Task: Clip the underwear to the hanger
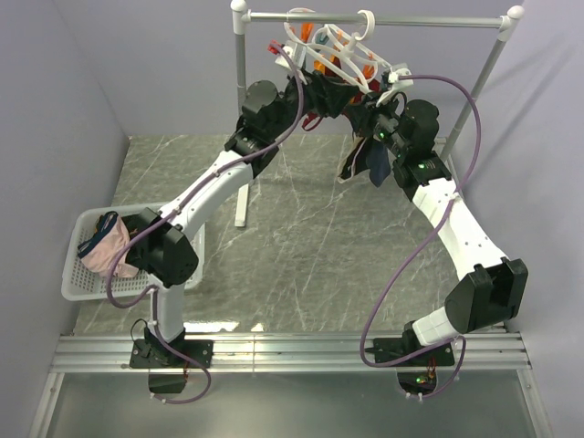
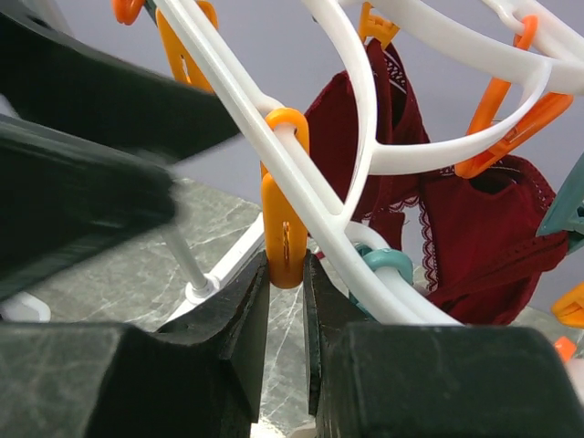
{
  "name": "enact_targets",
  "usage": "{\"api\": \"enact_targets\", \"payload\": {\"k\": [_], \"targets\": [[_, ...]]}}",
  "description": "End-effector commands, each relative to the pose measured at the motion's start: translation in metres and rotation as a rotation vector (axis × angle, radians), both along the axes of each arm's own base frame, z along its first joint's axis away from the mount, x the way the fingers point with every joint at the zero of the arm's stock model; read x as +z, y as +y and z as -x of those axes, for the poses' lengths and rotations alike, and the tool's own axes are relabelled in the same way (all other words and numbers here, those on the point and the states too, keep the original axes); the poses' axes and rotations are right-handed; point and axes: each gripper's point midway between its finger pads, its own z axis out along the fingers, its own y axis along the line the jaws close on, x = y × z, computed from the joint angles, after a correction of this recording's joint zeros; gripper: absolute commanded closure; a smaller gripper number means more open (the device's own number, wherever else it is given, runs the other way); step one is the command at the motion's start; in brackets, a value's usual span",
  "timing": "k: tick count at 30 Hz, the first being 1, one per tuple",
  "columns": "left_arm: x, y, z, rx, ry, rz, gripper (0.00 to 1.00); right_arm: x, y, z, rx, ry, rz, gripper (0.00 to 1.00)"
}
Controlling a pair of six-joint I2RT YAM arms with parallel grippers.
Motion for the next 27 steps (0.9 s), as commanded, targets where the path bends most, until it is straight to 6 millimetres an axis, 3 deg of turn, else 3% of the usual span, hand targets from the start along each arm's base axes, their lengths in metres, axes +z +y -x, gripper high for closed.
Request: {"api": "enact_targets", "payload": {"k": [1,7,18,27], "targets": [[-0.004,-0.001,-0.009,0.041,0.054,-0.023,0.31,0.024,0.001,0.014,0.029,-0.054,-0.020,1.00],[-0.019,-0.006,-0.014,0.064,0.069,-0.053,0.33,0.024,-0.001,0.014,0.026,-0.052,-0.016,1.00],[-0.013,-0.018,-0.026,0.045,0.052,-0.011,0.33,0.023,0.002,0.017,0.042,-0.057,-0.010,1.00],[-0.006,-0.015,-0.032,0.067,0.021,0.024,0.50,0.021,0.001,0.023,0.050,-0.062,0.000,1.00]]}}
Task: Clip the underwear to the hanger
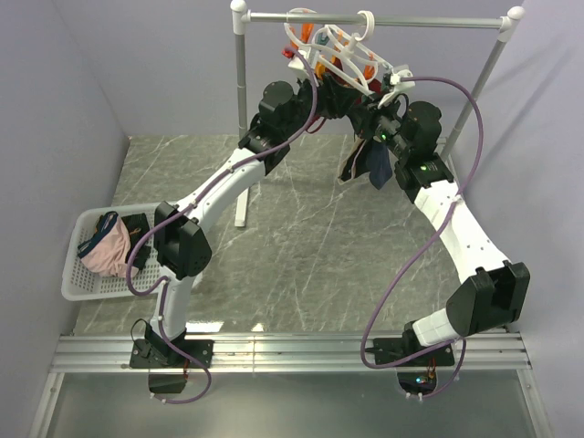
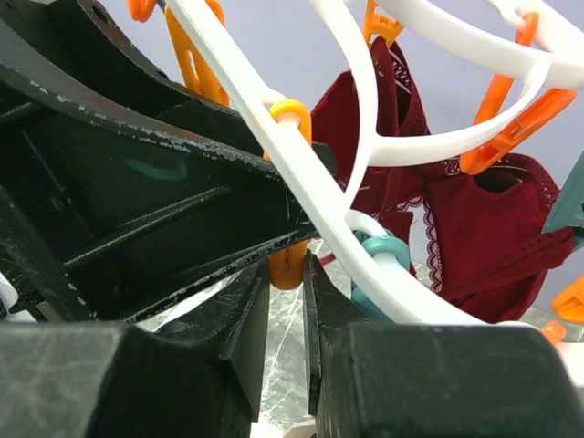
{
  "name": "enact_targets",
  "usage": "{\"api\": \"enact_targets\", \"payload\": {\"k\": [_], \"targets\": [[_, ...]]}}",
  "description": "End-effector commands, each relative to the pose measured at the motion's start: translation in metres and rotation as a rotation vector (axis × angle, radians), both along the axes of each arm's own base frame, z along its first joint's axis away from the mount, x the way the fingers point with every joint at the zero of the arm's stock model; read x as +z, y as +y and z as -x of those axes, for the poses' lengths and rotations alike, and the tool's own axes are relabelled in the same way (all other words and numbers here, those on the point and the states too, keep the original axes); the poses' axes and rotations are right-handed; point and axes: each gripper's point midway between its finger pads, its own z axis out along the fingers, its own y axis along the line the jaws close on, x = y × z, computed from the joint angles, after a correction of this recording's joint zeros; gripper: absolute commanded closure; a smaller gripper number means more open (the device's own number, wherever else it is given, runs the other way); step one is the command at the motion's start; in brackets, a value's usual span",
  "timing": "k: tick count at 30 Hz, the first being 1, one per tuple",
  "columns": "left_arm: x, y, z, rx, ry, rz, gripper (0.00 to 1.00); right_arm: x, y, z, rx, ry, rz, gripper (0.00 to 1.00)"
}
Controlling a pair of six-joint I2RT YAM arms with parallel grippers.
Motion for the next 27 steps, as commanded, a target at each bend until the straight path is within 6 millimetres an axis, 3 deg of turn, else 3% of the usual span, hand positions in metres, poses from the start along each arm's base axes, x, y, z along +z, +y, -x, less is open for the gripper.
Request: {"api": "enact_targets", "payload": {"k": [1,5,11,13,16,18,21,27], "targets": [[0.033,0.005,0.004,0.007,-0.080,0.062,0.51,0.022,0.001,0.017,0.035,-0.063,0.000,1.00],[0.034,0.003,0.005,-0.007,-0.086,0.063,0.57,0.019,0.001,0.017,0.036,-0.059,0.004,1.00],[0.036,0.004,0.007,-0.014,-0.093,0.072,0.83,0.018,-0.001,0.018,0.032,-0.058,0.015,1.00],[0.037,0.003,0.008,-0.015,-0.095,0.072,0.99,0.017,-0.002,0.018,0.029,-0.054,0.019,1.00],[0.035,0.002,0.008,-0.018,-0.101,0.067,1.00,0.016,-0.004,0.018,0.021,-0.046,0.025,0.97],[0.035,0.003,0.007,-0.018,-0.100,0.068,1.00,0.015,-0.009,0.019,0.014,-0.046,0.041,0.81],[0.035,0.002,0.008,-0.019,-0.103,0.063,1.00,0.015,-0.014,0.027,0.023,-0.045,0.066,0.65],[0.031,0.002,0.007,-0.022,-0.097,0.054,1.00,0.010,-0.031,0.042,0.079,-0.105,0.198,0.53]]}}
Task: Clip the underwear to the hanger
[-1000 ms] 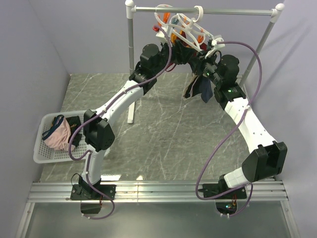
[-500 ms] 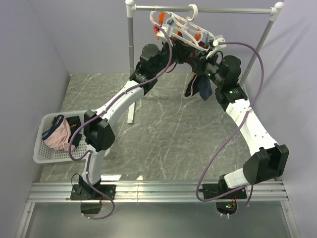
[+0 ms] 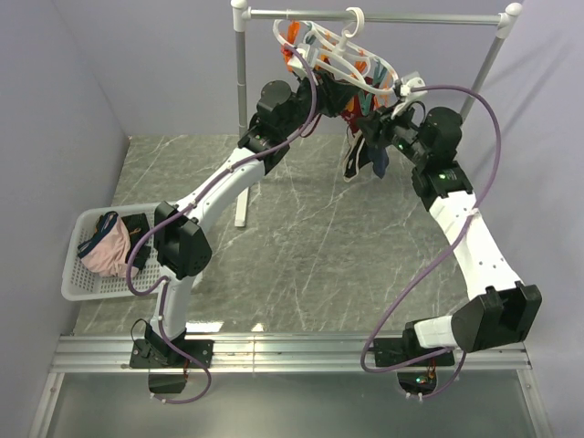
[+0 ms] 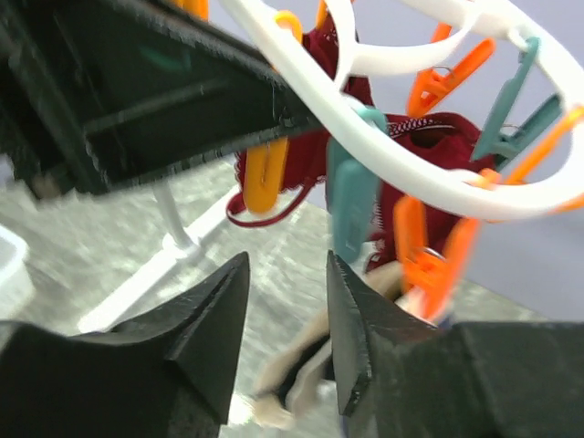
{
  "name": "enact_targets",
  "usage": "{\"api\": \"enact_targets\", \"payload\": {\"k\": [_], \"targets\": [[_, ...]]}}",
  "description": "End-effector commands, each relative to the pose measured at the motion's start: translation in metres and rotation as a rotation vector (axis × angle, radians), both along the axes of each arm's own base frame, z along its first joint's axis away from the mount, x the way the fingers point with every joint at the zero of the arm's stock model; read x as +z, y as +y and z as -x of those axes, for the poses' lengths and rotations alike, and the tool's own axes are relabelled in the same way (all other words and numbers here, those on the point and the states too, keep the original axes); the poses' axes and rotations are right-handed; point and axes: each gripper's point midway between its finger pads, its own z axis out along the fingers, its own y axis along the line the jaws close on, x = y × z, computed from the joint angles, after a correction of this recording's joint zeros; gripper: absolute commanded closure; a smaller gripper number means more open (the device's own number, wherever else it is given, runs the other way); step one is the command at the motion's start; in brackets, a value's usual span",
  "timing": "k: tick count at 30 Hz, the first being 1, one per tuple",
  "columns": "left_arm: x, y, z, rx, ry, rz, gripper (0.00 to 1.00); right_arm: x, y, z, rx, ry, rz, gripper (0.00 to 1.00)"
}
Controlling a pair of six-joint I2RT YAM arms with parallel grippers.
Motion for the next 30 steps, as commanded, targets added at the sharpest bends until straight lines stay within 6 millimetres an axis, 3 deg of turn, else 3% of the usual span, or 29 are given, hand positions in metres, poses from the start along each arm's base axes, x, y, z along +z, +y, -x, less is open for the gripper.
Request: {"api": "enact_targets", "payload": {"k": [1,8,9,10,12,13,21,26,30], "targets": [[0.020,0.005,0.001,0.009,-0.050,0.036,1.00,0.014,-0.005,0.023,0.086,-0.103,0.116,0.52],[0.018,0.004,0.001,0.001,-0.045,0.029,1.00,-0.006,0.004,0.054,0.306,-0.245,0.486,0.42],[0.016,0.003,0.002,-0.003,-0.042,0.027,1.00,-0.022,0.003,0.058,0.355,-0.236,0.578,0.40],[0.015,0.002,0.002,-0.007,-0.039,0.026,1.00,-0.018,0.004,0.062,0.379,-0.260,0.623,0.39],[0.015,0.002,0.002,-0.007,-0.037,0.029,1.00,-0.041,0.006,0.067,0.454,-0.249,0.753,0.37],[0.014,0.001,0.003,-0.013,-0.034,0.028,1.00,-0.040,0.008,0.068,0.468,-0.265,0.793,0.37],[0.011,0.002,0.003,-0.007,-0.032,0.014,1.00,-0.091,0.008,0.058,0.579,-0.253,1.103,0.37],[0.012,0.000,0.003,-0.005,-0.035,0.016,1.00,-0.110,0.004,0.046,0.611,-0.237,1.254,0.36],[0.011,-0.001,0.003,-0.006,-0.030,0.016,1.00,-0.111,0.002,0.044,0.631,-0.235,1.295,0.36]]}}
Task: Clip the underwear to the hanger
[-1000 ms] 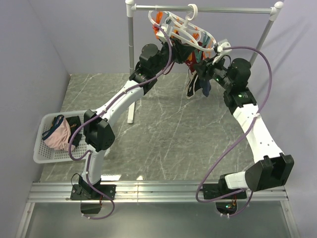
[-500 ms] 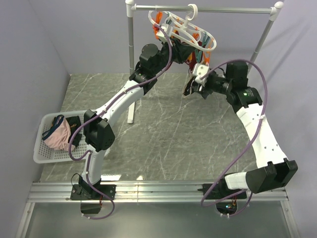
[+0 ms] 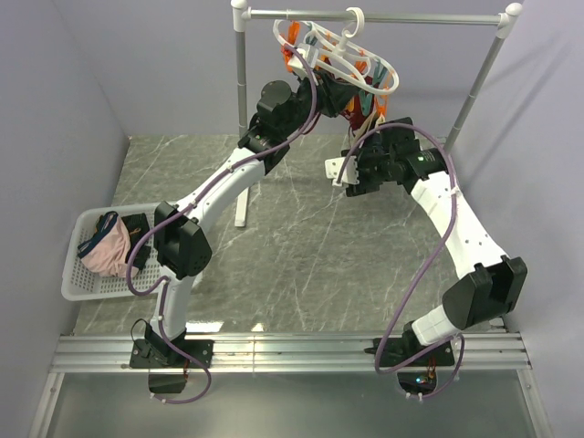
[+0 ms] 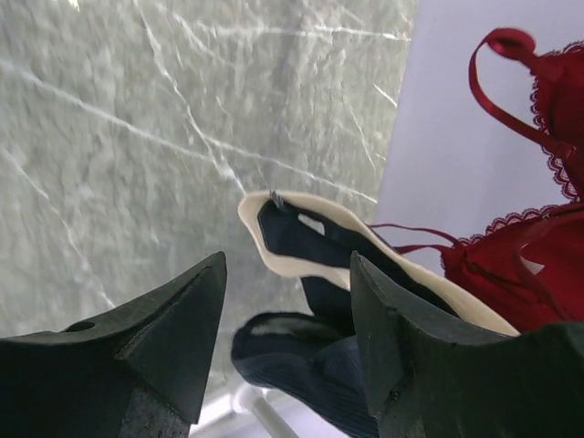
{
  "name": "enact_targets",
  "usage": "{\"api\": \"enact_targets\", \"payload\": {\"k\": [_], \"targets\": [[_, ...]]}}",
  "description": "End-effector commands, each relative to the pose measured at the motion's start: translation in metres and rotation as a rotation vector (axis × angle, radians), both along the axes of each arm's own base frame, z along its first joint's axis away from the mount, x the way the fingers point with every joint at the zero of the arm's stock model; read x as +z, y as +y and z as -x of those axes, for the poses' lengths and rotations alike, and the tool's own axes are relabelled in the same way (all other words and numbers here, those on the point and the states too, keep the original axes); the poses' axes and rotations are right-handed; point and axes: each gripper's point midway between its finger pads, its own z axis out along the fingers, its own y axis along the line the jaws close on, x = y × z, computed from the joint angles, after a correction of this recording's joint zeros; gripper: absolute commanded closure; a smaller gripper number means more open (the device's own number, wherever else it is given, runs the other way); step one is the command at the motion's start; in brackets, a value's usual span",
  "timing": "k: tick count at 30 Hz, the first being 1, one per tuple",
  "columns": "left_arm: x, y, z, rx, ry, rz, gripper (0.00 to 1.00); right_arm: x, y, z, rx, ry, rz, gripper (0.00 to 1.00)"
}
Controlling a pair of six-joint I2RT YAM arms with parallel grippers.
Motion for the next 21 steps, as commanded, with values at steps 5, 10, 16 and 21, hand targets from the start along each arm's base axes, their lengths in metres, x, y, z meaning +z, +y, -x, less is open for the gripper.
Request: {"api": "enact_targets", "payload": {"k": [5,10,16,21], "targets": [[0.013,-0.001,0.005,-0.005,-0.036,0.018,1.00,0.034,-0.009,-0.002,0.054,-0.095,0.122,0.36],[0.010,-0.001,0.004,-0.005,-0.036,0.010,1.00,0.032,-0.019,-0.014,0.069,-0.175,0.214,0.34],[0.014,-0.002,0.007,-0.016,-0.049,0.013,1.00,0.036,-0.011,-0.029,0.082,-0.222,0.199,0.32],[0.014,-0.001,0.009,-0.022,-0.051,0.015,1.00,0.031,-0.004,-0.031,0.093,-0.228,0.159,0.32]]}}
